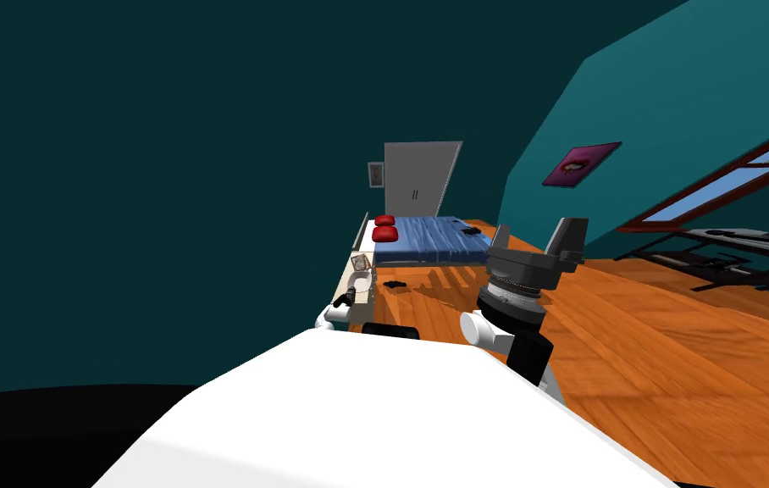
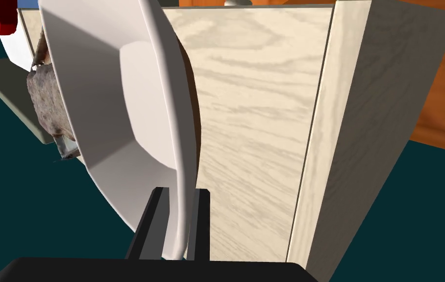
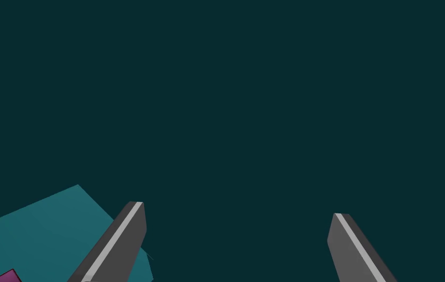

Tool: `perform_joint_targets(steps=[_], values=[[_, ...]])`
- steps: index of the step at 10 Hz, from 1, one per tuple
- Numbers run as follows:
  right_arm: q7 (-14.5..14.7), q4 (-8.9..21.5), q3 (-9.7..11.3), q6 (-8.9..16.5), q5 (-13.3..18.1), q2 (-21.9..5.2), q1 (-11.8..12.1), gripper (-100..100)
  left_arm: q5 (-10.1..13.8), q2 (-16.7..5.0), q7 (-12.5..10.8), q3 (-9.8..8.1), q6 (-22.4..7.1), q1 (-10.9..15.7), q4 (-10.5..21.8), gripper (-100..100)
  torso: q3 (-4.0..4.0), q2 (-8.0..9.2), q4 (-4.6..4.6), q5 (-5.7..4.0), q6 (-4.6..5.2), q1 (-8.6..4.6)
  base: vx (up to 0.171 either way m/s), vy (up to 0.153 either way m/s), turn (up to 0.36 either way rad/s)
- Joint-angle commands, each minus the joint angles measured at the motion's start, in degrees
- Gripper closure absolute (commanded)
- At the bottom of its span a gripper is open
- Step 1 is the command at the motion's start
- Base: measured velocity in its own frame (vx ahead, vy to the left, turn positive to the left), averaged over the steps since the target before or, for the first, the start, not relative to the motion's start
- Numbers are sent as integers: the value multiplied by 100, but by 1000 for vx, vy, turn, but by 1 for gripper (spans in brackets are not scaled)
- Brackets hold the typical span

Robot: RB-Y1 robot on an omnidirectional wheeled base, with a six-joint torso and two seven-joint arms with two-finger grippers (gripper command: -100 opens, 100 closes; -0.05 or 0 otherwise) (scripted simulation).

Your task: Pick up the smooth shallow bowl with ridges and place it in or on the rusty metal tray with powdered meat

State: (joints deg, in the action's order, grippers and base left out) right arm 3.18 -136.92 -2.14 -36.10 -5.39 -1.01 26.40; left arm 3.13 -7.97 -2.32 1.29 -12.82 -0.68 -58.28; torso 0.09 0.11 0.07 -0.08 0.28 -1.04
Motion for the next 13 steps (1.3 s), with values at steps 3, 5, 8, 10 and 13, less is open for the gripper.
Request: perform_joint_targets(steps=[3, 5, 8, 10, 13], values=[[0, 0, 0, 0, 0, 0, 1, 0, 344, -294, 102, -98, -388, 86, -123, 100, -4, -12, 2, -5, 2, -4, 6, -205, -149], [0, 0, -1, 0, 0, -1, 1, 0, 564, -512, 123, -220, -601, 162, -162, 100, -6, -13, 0, -4, -5, 30, 21, -120, -156], [0, 0, -2, 0, 0, -1, 2, 0, 849, -811, 96, -441, -883, 244, -243, 100, -11, -26, 1, -4, -4, 45, 64, -86, -165], [0, 0, -2, 0, 0, -2, 2, 0, 1040, -1030, 38, -635, -1079, 279, -319, 100, -17, -40, 3, -4, -5, 69, 107, -18, -182], [0, 0, -3, 0, 0, -3, 2, 0, 1285, -1344, -104, -969, -1342, 281, -438, 100, -12, -34, 6, 0, -11, 106, 86, 58, -178]])
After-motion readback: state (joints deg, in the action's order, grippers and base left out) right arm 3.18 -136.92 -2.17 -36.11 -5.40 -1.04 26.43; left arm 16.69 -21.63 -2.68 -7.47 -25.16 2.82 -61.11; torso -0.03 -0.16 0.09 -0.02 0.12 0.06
